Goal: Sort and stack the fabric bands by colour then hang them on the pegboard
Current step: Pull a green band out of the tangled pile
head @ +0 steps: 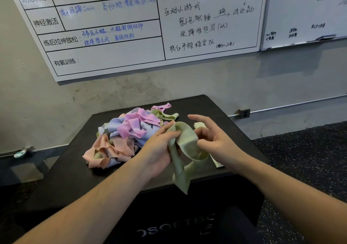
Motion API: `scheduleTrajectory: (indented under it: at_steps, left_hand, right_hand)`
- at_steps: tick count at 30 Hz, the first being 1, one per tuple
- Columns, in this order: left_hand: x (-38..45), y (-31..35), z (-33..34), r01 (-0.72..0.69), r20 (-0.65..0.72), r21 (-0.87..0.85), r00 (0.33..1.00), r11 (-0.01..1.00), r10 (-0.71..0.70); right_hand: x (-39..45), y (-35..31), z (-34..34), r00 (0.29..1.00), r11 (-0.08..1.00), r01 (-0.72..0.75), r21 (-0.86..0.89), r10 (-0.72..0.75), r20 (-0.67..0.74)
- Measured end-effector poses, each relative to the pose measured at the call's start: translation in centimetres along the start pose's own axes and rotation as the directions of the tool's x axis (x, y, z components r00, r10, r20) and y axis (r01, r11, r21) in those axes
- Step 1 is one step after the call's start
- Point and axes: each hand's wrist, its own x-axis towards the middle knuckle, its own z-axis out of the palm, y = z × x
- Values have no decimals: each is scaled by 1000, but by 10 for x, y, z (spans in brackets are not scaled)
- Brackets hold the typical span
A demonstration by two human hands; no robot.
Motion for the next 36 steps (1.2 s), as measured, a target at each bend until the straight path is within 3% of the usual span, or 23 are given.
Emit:
scheduleTrajectory:
  at_steps: [4, 8, 13, 19, 24, 28, 32, 36]
  left_hand:
    - [0, 1, 0, 79, 91, 48, 992, 996, -83]
    - [3, -6, -2, 143, 38, 87, 988, 986, -147]
    - [6, -15, -4, 147, 5, 194, 988, 970, -151]
    - [6, -26, -11, -100, -9, 276, 994, 956, 107]
    - [-1, -27, 4, -122, 77, 243, 991, 962, 106]
    - [3, -36, 6, -112, 20, 454, 993, 884, 116]
    - [10, -44, 1, -24, -100, 382, 993, 924, 67]
    - [15, -43, -3, -18, -187, 125, 982, 992, 41]
  right_hand:
    - [-1, 11, 0, 997, 965, 80, -249, -74, 34]
    - [-2, 12, -1, 967, 906, 172, -387, -229, -108]
    - [3, 4, -6, 946, 935, 169, -313, -243, -215]
    - [9, -8, -10, 966, 997, 71, -13, -72, -248]
    - [18, 1, -5, 950, 986, 46, -161, -93, -298]
    - [22, 1, 0, 948, 983, 21, -184, -79, -310]
    - [19, 4, 7, 943, 980, 43, -194, -104, -317]
    - [9, 14, 7, 884, 966, 53, -253, -164, -438]
